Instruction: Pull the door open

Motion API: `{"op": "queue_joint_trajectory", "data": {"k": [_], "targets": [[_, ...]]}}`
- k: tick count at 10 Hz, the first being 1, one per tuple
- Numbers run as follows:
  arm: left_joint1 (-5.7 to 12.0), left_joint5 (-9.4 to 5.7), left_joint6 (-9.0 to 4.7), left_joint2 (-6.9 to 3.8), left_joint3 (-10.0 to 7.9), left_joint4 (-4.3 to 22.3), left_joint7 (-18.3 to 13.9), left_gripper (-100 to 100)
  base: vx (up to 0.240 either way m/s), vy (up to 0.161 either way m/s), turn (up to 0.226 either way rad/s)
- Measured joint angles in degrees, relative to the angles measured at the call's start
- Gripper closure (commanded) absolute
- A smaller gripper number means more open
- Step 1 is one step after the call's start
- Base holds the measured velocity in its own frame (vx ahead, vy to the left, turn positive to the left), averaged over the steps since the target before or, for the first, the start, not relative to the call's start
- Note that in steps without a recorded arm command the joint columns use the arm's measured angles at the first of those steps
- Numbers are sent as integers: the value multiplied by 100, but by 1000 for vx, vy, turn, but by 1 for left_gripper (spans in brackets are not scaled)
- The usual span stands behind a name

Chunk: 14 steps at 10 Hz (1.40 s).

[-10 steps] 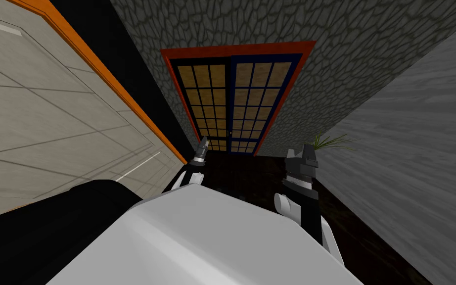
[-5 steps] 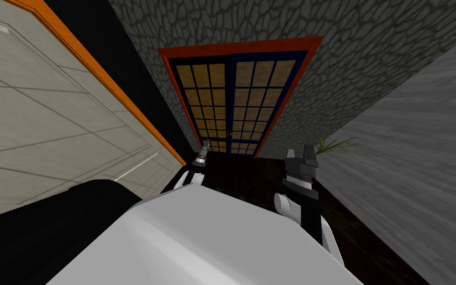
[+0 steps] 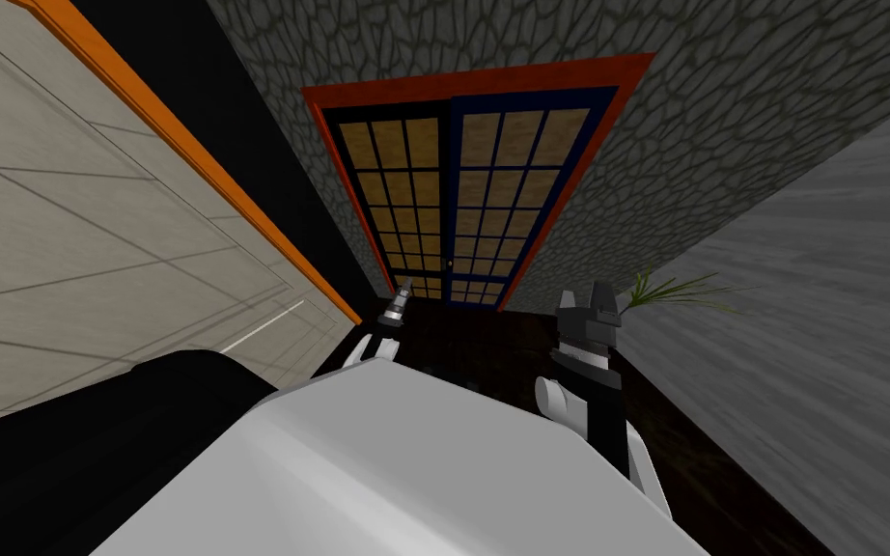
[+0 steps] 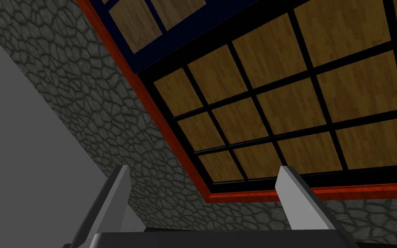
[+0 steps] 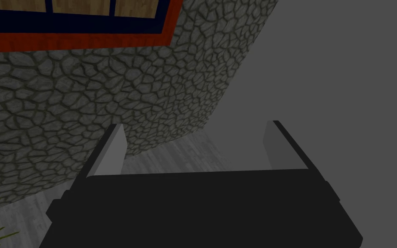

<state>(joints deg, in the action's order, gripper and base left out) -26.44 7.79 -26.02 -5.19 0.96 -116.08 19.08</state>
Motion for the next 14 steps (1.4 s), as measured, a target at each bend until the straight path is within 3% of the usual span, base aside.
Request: {"op": "queue_joint_trajectory", "data": {"k": [5,14], "targets": [[173,102,-115,-40,-81,515,462,-100,94,-24,33],[427,292,-444,-90,-235,1532,1346,-100,97,-23,37]]}}
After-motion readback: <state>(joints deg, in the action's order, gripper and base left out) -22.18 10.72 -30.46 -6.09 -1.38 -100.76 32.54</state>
